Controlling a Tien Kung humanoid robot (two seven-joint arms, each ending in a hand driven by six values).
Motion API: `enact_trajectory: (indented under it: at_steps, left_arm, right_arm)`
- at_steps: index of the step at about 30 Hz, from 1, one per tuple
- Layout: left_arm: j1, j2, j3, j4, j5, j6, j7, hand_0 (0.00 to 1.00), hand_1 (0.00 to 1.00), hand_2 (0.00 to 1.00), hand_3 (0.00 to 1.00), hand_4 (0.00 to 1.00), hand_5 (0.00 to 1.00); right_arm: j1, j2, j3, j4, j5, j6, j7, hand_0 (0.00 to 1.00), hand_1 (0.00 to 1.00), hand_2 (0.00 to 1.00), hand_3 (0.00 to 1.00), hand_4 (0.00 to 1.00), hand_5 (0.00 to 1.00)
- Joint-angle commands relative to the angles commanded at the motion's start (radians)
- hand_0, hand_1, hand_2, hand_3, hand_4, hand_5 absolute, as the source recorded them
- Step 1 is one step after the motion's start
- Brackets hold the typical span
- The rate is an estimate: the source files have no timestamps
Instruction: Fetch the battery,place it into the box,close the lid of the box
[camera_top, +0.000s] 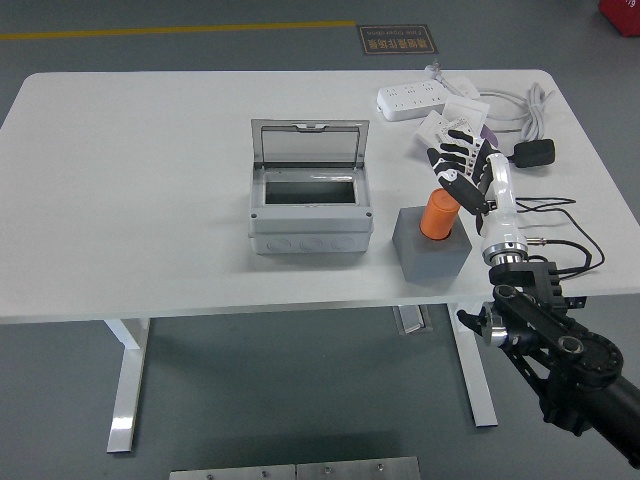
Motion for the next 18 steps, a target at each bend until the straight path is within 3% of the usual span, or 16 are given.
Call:
enact_trajectory:
  at_steps: [8,18]
  left_arm:
    - [-0.002,0.001,0.001,0.000,0.002,0.000,0.000,0.753,0.832,0.793,0.854,0.475,0.002]
    - [-0.004,-0.001,0.001,0.000,0.007,-0.001,0.001,0.753,0.832,0.793,0.852,0.476,0.002]
  right_arm:
    - [0.000,0.006,-0.022,-0.032,0.013,0.002,0.001,0.666,0.614,0.611,0.672,0.848,0.309]
    - [-0.009,0.020,-0.051,-0.023,0.018,0.002,0.003,0.653,0.607,0.601,0.659,0.846,0.313]
